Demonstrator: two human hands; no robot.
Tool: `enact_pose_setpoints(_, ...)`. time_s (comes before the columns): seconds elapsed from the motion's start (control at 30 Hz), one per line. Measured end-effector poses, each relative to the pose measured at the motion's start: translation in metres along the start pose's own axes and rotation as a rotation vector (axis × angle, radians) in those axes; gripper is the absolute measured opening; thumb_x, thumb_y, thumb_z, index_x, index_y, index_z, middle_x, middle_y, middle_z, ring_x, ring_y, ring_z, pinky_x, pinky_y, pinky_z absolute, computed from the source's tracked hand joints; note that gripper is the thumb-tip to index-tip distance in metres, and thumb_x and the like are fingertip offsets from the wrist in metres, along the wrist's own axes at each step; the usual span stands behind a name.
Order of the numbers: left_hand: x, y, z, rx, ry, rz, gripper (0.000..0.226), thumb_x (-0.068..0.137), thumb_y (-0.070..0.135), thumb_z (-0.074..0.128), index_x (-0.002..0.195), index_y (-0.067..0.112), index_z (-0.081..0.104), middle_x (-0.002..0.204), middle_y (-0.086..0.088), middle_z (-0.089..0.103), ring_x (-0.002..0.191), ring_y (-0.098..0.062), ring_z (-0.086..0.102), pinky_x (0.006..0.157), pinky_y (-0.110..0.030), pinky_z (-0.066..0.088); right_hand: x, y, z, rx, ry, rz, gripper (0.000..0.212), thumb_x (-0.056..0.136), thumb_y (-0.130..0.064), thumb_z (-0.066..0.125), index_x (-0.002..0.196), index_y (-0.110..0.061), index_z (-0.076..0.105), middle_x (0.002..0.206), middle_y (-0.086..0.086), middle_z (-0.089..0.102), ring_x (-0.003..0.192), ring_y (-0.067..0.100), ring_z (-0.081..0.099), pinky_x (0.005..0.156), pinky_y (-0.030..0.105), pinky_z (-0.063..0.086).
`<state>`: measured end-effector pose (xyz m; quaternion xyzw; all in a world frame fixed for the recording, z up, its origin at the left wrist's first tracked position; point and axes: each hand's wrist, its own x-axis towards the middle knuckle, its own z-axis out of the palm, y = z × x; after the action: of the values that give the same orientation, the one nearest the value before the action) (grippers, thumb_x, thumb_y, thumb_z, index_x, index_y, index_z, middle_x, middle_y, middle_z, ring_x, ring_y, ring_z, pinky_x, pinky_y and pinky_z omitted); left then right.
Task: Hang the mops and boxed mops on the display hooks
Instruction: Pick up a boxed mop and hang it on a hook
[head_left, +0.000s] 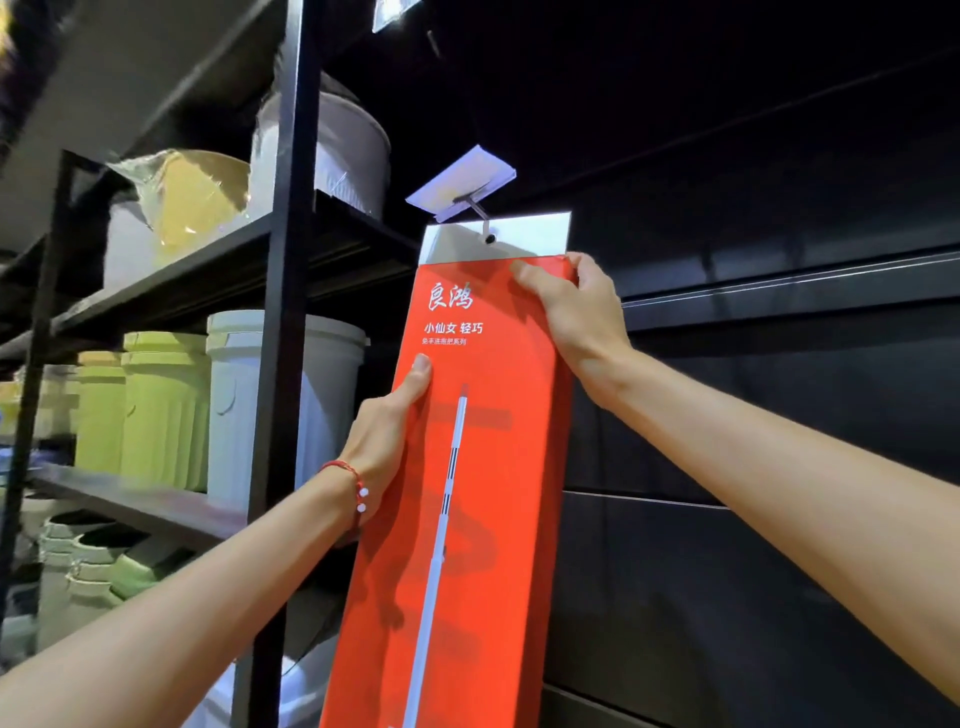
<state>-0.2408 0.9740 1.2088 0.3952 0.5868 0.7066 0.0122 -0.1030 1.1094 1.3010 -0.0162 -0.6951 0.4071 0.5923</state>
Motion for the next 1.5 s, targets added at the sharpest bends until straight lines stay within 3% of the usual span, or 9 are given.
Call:
enact_pose_setpoints(0.07, 0.002, 0.001, 0.001, -0.016, -0.004, -0.001, 0.072, 0.078, 0.086, 0.057, 0.107, 0.025, 0.082, 0.107, -0.011, 0.08, 0.099, -0.036, 0.077, 0.102, -0.054, 0.055, 0.008, -0.003, -0.001, 0.029, -0.019, -0.008, 0.036, 0.079, -0.053, 0.077, 0.095, -0.021, 0.07, 0.099, -0.001, 0.076, 0.094, 0.02, 0.073, 0.091, 0.047, 0.06)
enact_pose_setpoints(0.17, 0.004, 0.002, 0.004, -0.03, -0.004, -0.018, 0.07, 0.082, 0.082, 0.056, 0.11, 0.023, 0.081, 0.108, -0.011, 0.08, 0.1, -0.036, 0.077, 0.103, -0.054, 0.054, 0.019, -0.008, -0.003, 0.04, -0.005, 0.018, 0.056, 0.078, -0.059, 0.079, 0.101, -0.008, 0.075, 0.093, -0.002, 0.078, 0.088, 0.016, 0.073, 0.088, 0.04, 0.06)
enact_pose_setpoints(0.3, 0.004, 0.001, 0.007, -0.05, -0.003, -0.027, 0.067, 0.086, 0.077, 0.054, 0.111, 0.021, 0.081, 0.108, -0.013, 0.08, 0.1, -0.036, 0.077, 0.103, -0.054, 0.054, 0.033, -0.016, 0.001, -0.008, -0.063, -0.005, 0.033, 0.083, -0.043, 0.08, 0.08, -0.01, 0.077, 0.088, 0.01, 0.081, 0.071, 0.019, 0.073, 0.069, 0.038, 0.059)
enact_pose_setpoints(0.6, 0.006, 0.004, 0.005, -0.059, -0.002, -0.017, 0.064, 0.09, 0.074, 0.052, 0.112, 0.022, 0.08, 0.108, -0.012, 0.08, 0.098, -0.035, 0.077, 0.101, -0.051, 0.056, 0.044, -0.013, 0.009, 0.0, -0.068, -0.011, 0.043, 0.085, -0.04, 0.072, 0.081, 0.003, 0.072, 0.073, 0.005, 0.069, 0.065, 0.021, 0.063, 0.061, 0.034, 0.05)
enact_pose_setpoints(0.83, 0.01, -0.013, 0.005, -0.071, -0.017, -0.032, 0.064, 0.086, 0.074, 0.057, 0.111, 0.02, 0.081, 0.107, -0.011, 0.08, 0.1, -0.034, 0.077, 0.104, -0.051, 0.054, 0.039, 0.021, 0.013, 0.081, -0.023, -0.026, 0.027, 0.085, -0.038, 0.074, 0.07, -0.016, 0.069, 0.071, 0.0, 0.069, 0.068, 0.019, 0.065, 0.065, 0.04, 0.054)
enact_pose_setpoints(0.93, 0.017, -0.023, 0.007, -0.048, -0.017, -0.054, 0.069, 0.081, 0.077, 0.062, 0.105, 0.016, 0.083, 0.102, -0.013, 0.081, 0.095, -0.036, 0.078, 0.102, -0.052, 0.056, 0.027, 0.043, 0.018, -0.005, 0.082, -0.027, 0.044, 0.079, -0.063, 0.066, 0.101, -0.025, 0.071, 0.102, -0.005, 0.076, 0.105, 0.023, 0.069, 0.093, 0.047, 0.057)
enact_pose_setpoints(1.1, 0.036, -0.041, 0.016, -0.043, -0.036, -0.073, 0.081, 0.061, 0.088, 0.068, 0.1, 0.02, 0.084, 0.1, -0.01, 0.082, 0.094, -0.033, 0.078, 0.101, -0.051, 0.057, -0.003, 0.084, 0.023, -0.069, 0.123, 0.053, 0.109, 0.072, -0.087, 0.052, 0.152, -0.015, 0.038, 0.155, 0.006, 0.047, 0.143, 0.027, 0.046, 0.117, 0.052, 0.04)
enact_pose_setpoints(1.37, 0.057, -0.075, 0.048, -0.123, 0.058, -0.05, 0.096, 0.059, 0.087, 0.076, 0.098, -0.001, 0.076, 0.096, -0.019, 0.08, 0.094, -0.04, 0.077, 0.093, -0.052, 0.061, -0.04, 0.149, 0.01, -0.127, 0.058, 0.074, 0.107, 0.076, -0.093, 0.055, 0.159, -0.032, 0.026, 0.161, -0.004, 0.045, 0.145, 0.019, 0.048, 0.118, 0.048, 0.042)
enact_pose_setpoints(1.5, 0.074, -0.09, 0.073, -0.126, 0.06, -0.074, 0.071, 0.06, 0.085, 0.076, 0.083, 0.018, 0.083, 0.088, -0.005, 0.082, 0.085, -0.029, 0.08, 0.09, -0.046, 0.062, -0.035, 0.171, -0.012, -0.204, -0.021, 0.105, 0.105, 0.075, -0.083, 0.063, 0.159, -0.034, 0.024, 0.155, -0.005, 0.051, 0.135, 0.019, 0.057, 0.113, 0.047, 0.047)
